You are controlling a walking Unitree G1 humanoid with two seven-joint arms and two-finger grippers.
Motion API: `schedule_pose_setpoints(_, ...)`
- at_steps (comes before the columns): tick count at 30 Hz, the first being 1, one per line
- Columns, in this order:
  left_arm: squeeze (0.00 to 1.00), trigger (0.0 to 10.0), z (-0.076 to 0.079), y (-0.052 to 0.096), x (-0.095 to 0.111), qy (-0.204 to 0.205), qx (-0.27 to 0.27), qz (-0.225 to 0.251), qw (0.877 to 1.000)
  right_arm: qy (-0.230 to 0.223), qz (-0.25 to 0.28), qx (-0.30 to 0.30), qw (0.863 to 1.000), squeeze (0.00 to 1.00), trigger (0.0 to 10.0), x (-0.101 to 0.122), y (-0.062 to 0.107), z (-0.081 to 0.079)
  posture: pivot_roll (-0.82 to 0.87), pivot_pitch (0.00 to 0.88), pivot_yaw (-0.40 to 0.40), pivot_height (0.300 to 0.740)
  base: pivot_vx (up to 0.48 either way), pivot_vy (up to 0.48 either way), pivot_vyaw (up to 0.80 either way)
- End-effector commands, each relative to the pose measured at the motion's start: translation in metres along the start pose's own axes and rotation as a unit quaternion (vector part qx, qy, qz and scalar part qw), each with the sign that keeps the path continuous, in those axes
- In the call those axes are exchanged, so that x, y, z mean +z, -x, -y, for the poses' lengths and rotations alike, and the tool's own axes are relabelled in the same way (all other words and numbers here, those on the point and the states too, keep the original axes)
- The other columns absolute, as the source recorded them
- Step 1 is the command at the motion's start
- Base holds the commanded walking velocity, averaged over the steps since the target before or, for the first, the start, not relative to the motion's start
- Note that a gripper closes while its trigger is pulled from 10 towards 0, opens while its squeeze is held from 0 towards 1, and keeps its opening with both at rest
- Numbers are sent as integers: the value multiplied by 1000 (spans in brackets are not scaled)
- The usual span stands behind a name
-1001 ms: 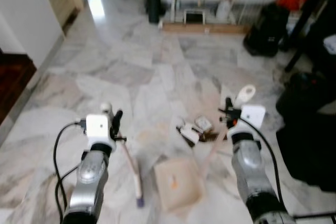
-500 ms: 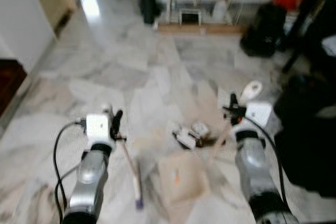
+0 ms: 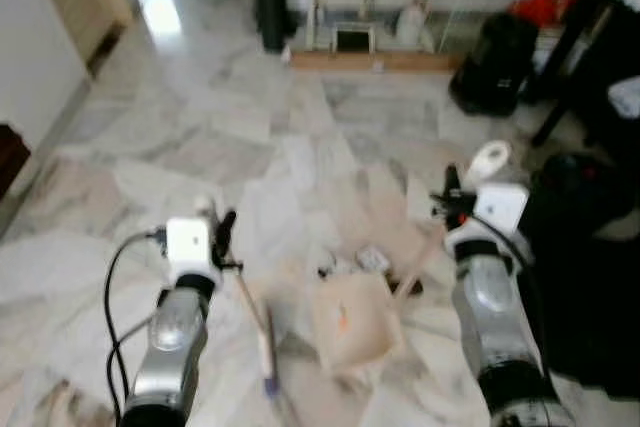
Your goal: Sweep floor
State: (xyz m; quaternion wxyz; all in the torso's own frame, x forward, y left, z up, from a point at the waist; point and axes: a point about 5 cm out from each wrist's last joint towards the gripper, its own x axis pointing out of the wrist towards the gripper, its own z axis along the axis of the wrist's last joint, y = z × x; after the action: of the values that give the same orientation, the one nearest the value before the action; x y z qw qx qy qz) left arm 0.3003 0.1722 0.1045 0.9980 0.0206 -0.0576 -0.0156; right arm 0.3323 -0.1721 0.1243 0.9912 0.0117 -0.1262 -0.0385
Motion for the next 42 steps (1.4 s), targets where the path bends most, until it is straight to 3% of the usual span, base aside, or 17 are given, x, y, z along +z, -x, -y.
schedule_pose_setpoints(1, 0, 10000, 4, -2, 8, 1, -6, 20, 1000, 2, 20, -8, 1000, 0, 10000, 8, -2, 5, 41, 129, 12, 740, 337, 0, 0)
schedule_pose_setpoints(42, 0, 10000, 7, -4, 9, 2, -12, 21, 1000, -1, 23, -6, 1000, 0, 10000, 9, -3, 3, 42, 117, 12, 740, 337, 0, 0)
